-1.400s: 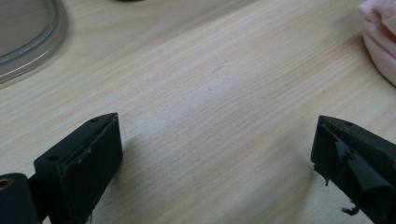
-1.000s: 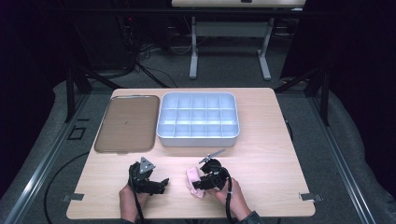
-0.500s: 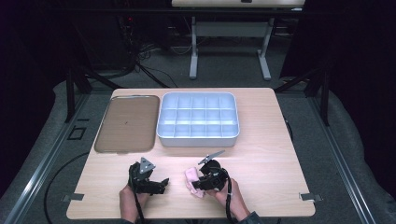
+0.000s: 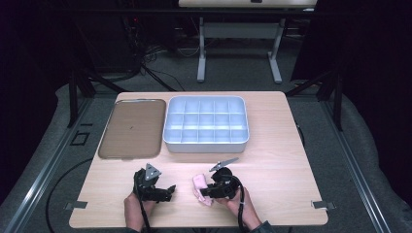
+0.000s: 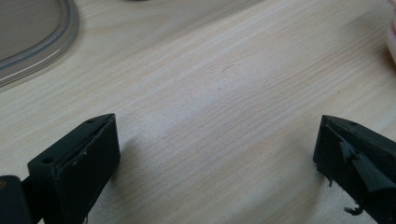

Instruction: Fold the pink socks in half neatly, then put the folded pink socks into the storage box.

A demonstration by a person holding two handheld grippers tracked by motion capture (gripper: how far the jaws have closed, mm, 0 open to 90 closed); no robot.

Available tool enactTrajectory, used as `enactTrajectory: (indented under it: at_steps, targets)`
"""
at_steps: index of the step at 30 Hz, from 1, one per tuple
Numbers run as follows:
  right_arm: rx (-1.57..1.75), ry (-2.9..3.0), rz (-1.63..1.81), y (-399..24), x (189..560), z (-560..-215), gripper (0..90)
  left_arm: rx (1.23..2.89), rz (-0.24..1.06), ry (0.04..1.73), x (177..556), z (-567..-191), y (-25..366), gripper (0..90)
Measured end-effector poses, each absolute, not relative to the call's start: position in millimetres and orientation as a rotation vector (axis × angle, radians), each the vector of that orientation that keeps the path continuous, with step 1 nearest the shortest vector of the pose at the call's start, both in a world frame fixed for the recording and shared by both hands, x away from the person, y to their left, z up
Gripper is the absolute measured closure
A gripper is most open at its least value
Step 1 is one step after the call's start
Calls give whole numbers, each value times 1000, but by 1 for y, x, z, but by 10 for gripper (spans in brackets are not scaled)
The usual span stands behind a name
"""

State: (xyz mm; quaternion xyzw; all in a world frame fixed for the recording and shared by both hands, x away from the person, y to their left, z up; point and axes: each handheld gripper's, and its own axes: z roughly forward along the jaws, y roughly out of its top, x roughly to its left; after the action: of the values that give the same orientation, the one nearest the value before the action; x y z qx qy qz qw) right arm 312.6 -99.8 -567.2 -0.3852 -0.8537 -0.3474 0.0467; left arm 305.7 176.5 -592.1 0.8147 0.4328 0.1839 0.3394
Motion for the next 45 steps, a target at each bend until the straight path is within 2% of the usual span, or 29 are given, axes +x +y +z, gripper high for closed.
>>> enactTrajectory:
  at_steps: [17,30,45]
  targets:
    - [-1129,-2633,-1151,-104,307,-554,738,2121,479,1127,306,-592,176,2]
    - [-1199,-2677,-1253,-131,301,-529,736,2119,479,1130,306,-592,176,3]
    - [-1334,-2735,-1292,-156,305,-519,735,2119,479,1128,306,-592,176,5]
